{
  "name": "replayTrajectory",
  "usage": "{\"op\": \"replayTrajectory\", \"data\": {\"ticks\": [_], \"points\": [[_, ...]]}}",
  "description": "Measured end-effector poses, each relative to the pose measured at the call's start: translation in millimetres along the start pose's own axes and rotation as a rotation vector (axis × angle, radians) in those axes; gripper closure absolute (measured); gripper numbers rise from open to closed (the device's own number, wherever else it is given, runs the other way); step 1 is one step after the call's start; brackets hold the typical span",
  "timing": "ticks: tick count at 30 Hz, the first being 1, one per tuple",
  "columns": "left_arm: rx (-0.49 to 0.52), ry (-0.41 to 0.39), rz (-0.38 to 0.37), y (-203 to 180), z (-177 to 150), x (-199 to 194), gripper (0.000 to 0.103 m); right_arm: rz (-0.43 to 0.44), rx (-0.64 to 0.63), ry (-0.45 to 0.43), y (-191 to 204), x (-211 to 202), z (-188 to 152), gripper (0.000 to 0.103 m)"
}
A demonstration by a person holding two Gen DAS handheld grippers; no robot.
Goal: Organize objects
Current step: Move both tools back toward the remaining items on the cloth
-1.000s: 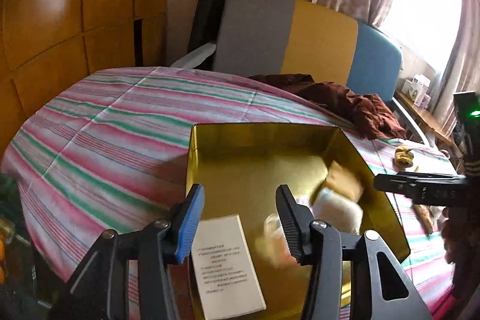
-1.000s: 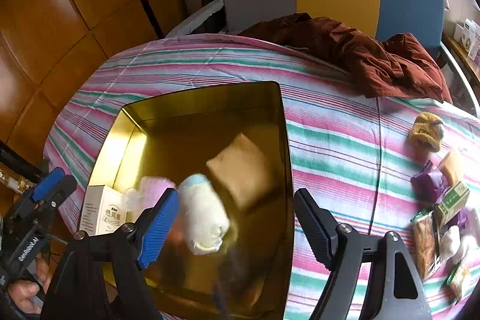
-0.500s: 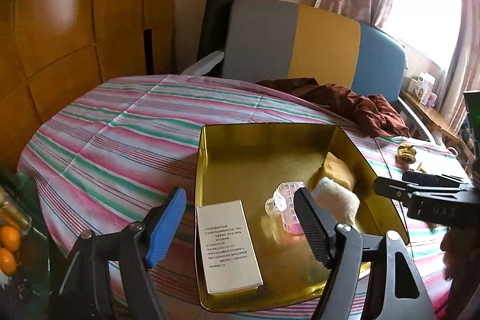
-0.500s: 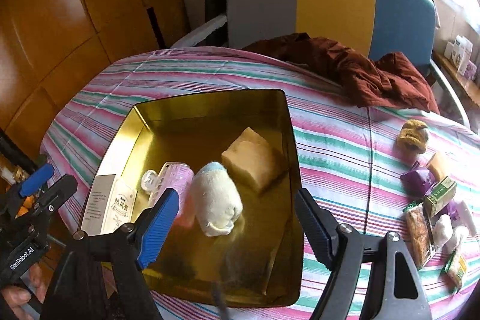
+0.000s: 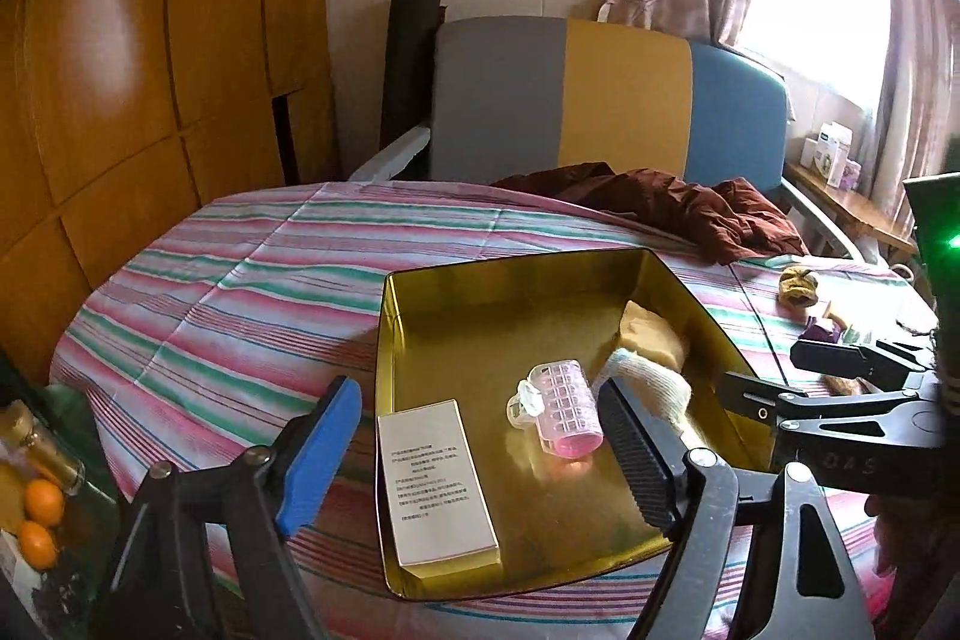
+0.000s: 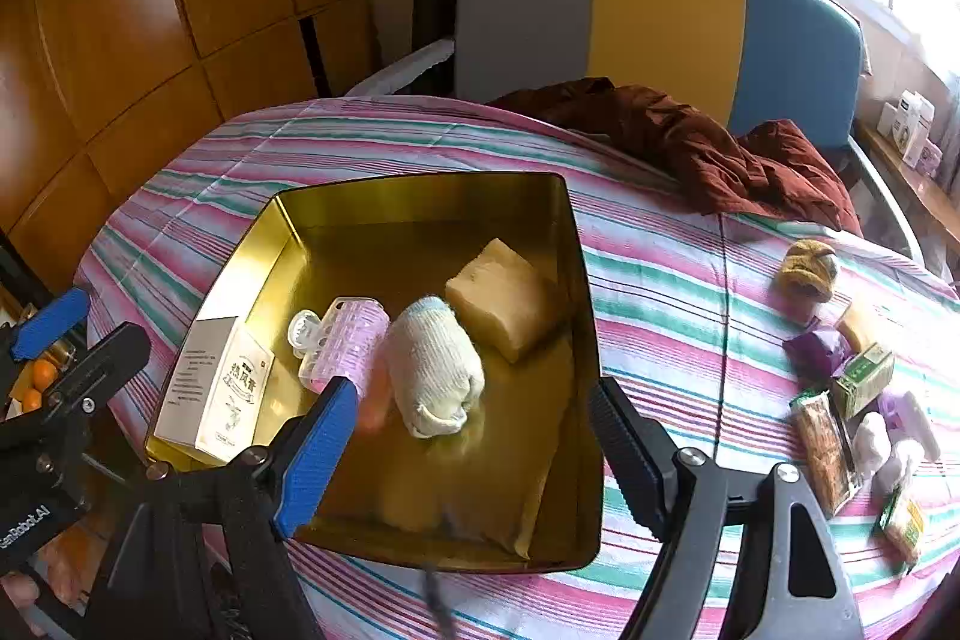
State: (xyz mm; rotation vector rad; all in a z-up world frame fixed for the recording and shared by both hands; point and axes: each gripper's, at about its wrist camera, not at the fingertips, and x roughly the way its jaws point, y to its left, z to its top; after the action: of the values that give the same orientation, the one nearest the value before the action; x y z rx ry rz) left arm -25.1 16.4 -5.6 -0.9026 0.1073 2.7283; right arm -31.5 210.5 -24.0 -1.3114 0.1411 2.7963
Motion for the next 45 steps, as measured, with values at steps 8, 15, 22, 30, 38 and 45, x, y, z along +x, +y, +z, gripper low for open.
{"op": "replayTrajectory", "data": {"ticks": [8,15,22,30,38,45], "points": [[0.047,-0.013,0.004,-11,0,-5,0.020,-0.014,0.031,-0.002,-15,-4,-7,0.022],[0.087,-0.008,-0.005,-24,-3,-5,0.020,-0.030,0.074,-0.002,-34,-6,-13,0.022],[0.125,0.001,-0.018,-37,-5,-4,0.019,-0.052,0.114,-0.005,-55,-10,-18,0.022],[0.165,0.013,-0.038,-53,-8,-2,0.019,-0.088,0.161,0.008,-84,-12,-29,0.022],[0.209,0.031,-0.082,-73,-8,5,0.019,-0.146,0.273,0.038,-149,-27,-46,0.022],[0.272,0.041,-0.161,-107,-7,10,0.019,-0.236,0.474,0.053,-242,-62,-71,0.022]]}}
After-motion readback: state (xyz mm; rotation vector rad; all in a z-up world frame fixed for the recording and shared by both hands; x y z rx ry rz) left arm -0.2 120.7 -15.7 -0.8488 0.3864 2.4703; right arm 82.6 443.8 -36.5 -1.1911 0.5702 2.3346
